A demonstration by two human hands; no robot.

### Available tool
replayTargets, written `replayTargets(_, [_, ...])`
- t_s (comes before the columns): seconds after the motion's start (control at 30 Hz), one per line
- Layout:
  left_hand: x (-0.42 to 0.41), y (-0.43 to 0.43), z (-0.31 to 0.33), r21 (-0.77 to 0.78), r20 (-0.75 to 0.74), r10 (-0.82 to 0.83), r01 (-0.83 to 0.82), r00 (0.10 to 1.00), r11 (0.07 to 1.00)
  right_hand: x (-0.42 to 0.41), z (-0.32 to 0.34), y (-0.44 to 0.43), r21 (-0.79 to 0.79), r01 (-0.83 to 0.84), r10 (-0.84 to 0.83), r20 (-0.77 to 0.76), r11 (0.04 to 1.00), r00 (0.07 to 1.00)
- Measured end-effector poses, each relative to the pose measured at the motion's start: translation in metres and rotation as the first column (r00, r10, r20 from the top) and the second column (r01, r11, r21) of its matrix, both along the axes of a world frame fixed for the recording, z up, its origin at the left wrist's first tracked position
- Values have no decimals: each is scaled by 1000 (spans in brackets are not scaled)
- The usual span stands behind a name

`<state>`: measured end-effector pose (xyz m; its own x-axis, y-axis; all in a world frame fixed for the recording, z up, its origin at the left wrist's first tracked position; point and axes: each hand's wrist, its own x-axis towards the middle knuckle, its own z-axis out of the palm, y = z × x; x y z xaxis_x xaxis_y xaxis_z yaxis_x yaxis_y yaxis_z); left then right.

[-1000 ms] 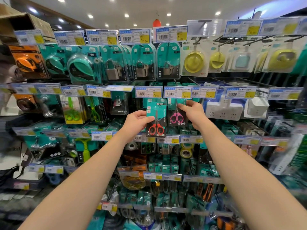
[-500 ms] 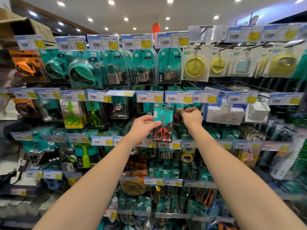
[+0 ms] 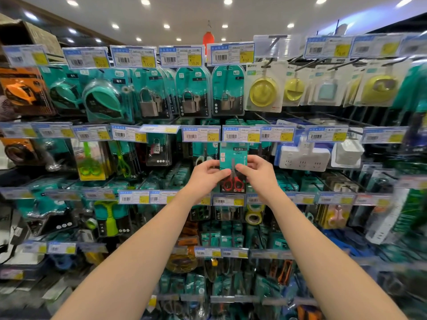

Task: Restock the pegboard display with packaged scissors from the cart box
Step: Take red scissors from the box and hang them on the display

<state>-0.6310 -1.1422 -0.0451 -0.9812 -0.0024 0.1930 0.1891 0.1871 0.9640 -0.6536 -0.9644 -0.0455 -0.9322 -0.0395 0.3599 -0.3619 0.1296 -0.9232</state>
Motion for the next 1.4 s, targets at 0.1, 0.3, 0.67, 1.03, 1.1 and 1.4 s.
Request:
replayTargets(0.1, [-1, 0, -2, -43, -8, 6, -6, 1000, 999, 1, 0, 5, -13, -8, 8, -22, 1000, 1000])
replayTargets(0.3, [-2, 4, 4, -50, -58, 14, -17, 998, 999, -2, 8, 6, -48, 6, -7, -42, 999, 999])
replayTargets(0.67, [-7, 10, 4, -22, -42, 35, -36, 998, 999, -7, 15, 7, -54, 11, -10, 7, 998, 1000])
replayTargets(1.03, [-12, 14, 7, -31, -70, 53, -56, 996, 998, -9, 18, 9, -97, 26, -23, 28, 995, 999])
replayTargets(1.1, [-12, 14, 6, -33, -66, 50, -52, 997, 998, -9, 16, 11, -102, 29, -27, 27, 994, 999])
replayTargets(1.4, [-16, 15, 12, -32, -54, 72, -74, 996, 997, -27, 19, 10, -80, 57, -52, 62, 995, 997])
